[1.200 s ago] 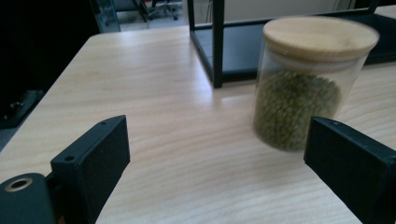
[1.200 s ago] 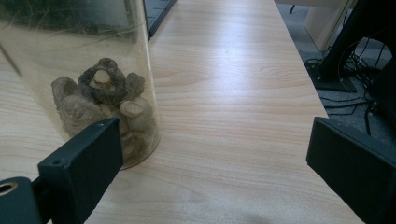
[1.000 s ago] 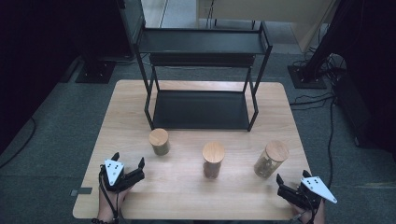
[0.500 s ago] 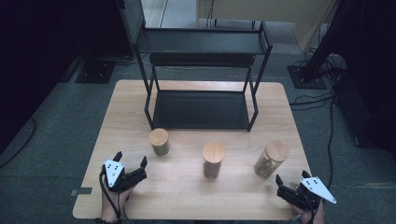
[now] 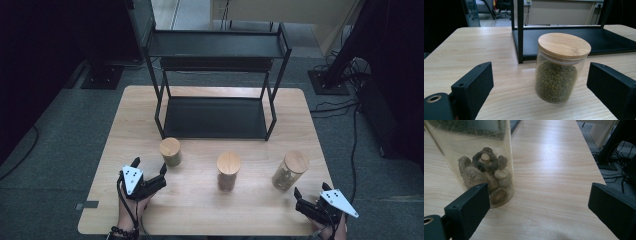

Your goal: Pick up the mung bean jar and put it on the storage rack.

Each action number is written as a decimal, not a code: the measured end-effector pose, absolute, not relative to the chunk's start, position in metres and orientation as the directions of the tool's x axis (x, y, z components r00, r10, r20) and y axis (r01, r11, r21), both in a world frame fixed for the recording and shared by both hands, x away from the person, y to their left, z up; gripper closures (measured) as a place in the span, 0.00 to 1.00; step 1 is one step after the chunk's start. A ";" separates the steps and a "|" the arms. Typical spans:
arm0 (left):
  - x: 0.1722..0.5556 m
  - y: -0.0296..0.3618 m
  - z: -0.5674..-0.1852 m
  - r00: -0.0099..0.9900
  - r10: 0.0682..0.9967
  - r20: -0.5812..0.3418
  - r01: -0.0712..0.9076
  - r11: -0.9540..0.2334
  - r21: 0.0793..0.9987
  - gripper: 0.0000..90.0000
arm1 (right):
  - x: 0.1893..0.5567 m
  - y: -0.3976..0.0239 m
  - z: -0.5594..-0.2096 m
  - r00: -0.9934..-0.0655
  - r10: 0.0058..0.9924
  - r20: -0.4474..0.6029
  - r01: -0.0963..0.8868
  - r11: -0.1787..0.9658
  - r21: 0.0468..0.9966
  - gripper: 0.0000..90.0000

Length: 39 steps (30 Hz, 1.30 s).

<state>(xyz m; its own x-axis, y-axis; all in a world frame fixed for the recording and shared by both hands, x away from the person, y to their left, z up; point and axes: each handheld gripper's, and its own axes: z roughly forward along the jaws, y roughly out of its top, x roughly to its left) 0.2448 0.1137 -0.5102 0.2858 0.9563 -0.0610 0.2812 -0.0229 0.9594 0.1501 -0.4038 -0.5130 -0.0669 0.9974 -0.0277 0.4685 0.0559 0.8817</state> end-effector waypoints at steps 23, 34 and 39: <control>0.268 0.086 -0.512 0.312 0.948 -0.060 0.293 -0.036 0.956 0.08 | 0.149 -0.402 -0.514 -0.075 0.996 -0.039 0.468 0.069 0.881 0.04; 0.278 0.077 -0.519 0.309 0.949 -0.058 0.322 -0.047 0.946 0.08 | 0.149 -0.402 -0.514 -0.078 0.996 -0.038 0.468 0.071 0.881 0.04; 0.283 0.073 -0.521 0.304 0.951 -0.054 0.334 -0.053 0.941 0.08 | 0.149 -0.402 -0.514 -0.081 0.996 -0.039 0.467 0.072 0.881 0.04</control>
<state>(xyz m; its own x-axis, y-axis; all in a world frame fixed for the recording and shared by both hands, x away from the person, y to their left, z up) 0.2828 0.0725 -0.5211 0.3039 0.9511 -0.0544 0.3335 -0.0527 0.9413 0.1487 -0.4022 -0.5135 -0.0810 0.9960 -0.0385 0.4670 0.0721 0.8813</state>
